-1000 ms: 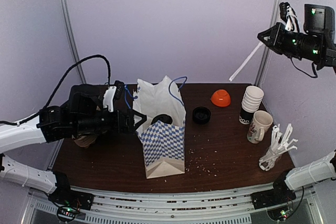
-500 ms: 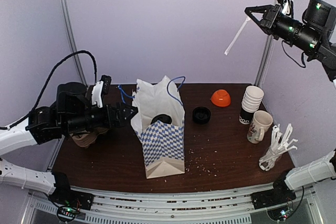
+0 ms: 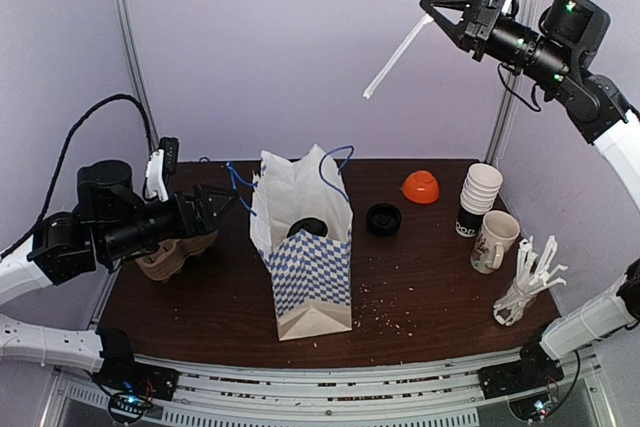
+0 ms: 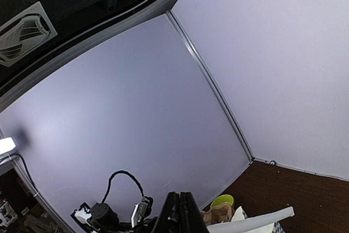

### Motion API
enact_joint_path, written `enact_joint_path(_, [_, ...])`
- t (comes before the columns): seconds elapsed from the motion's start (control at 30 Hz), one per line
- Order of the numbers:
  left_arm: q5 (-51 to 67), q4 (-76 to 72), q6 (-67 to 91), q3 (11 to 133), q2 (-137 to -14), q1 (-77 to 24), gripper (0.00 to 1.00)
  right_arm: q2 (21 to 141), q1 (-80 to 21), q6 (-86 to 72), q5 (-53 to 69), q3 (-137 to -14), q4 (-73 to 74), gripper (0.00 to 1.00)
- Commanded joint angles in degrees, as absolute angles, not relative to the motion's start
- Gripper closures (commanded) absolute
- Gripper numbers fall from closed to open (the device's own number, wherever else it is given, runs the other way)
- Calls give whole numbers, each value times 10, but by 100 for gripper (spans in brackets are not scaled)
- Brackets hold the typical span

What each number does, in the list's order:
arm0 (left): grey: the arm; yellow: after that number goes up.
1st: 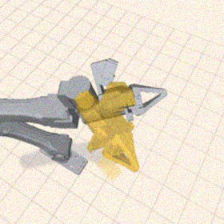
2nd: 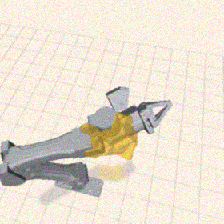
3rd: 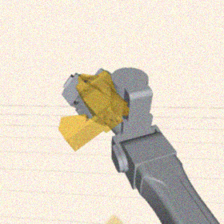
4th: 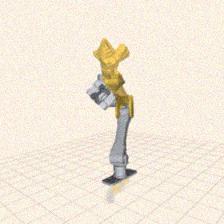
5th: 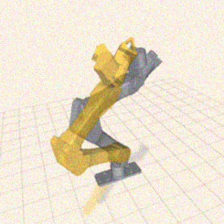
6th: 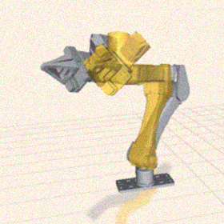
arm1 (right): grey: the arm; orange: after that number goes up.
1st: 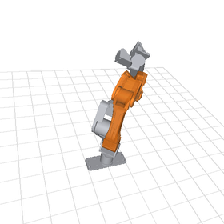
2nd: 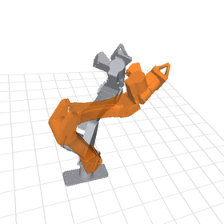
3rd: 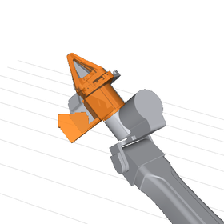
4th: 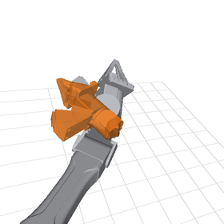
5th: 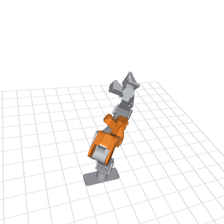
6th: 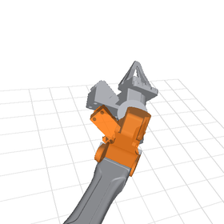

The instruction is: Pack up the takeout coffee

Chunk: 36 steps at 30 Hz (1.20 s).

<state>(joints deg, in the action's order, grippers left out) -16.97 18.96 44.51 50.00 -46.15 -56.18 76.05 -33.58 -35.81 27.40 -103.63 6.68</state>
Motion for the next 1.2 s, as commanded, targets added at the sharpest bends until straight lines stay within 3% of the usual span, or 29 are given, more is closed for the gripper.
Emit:
enact_joint_path(0.0, [-201,164,453,485,-435,-559,2,796,-366,-376,314,-1060,41,100])
enact_joint_path(0.47, [-233,154,435,455,-391,-559,2,890,-493,-294,269,-1134,131,100])
enact_joint_path(0.67, [-241,154,425,450,-387,-559,2,896,-534,-233,189,-1128,197,100])
enact_joint_path(1.17, [-248,139,419,432,-385,-559,2,977,-575,-198,109,-1130,228,100])
